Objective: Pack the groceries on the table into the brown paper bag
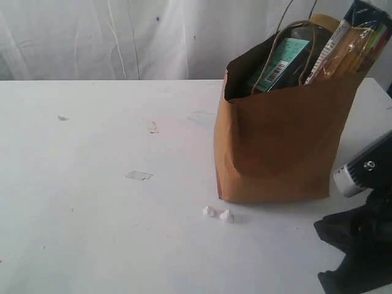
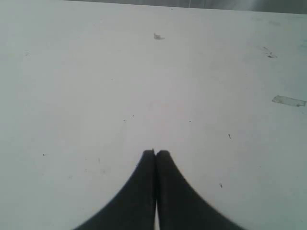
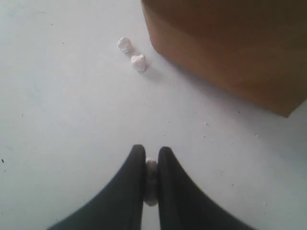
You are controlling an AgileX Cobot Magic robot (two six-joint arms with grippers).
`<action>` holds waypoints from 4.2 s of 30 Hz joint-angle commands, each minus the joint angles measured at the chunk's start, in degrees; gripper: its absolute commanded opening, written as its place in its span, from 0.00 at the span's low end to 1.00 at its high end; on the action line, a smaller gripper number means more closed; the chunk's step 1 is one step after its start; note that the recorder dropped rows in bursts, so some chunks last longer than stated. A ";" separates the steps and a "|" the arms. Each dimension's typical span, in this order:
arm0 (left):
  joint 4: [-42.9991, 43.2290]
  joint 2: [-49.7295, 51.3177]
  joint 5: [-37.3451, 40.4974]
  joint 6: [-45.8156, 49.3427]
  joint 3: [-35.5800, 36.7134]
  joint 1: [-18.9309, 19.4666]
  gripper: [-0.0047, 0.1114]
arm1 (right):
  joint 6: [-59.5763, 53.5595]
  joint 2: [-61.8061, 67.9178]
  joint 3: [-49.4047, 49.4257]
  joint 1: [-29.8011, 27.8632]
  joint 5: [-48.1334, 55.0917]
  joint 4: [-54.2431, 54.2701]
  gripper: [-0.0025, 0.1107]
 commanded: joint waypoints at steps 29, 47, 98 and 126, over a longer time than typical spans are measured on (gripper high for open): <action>-0.11 -0.27 -0.19 -0.26 0.04 -0.36 0.04 | 21.67 4.68 -34.76 -0.58 0.42 -6.67 0.02; -0.11 -0.27 -0.19 -0.26 0.04 -3.31 0.04 | 18.49 29.33 -57.70 -9.33 17.55 -14.20 0.02; -0.11 -0.27 -0.19 -0.26 0.04 -3.31 0.04 | -10.10 32.40 -63.13 -16.38 21.49 4.69 0.13; -0.11 -0.27 -0.19 -0.26 0.04 -3.31 0.04 | -16.37 22.96 -8.67 -0.67 -12.08 14.66 0.02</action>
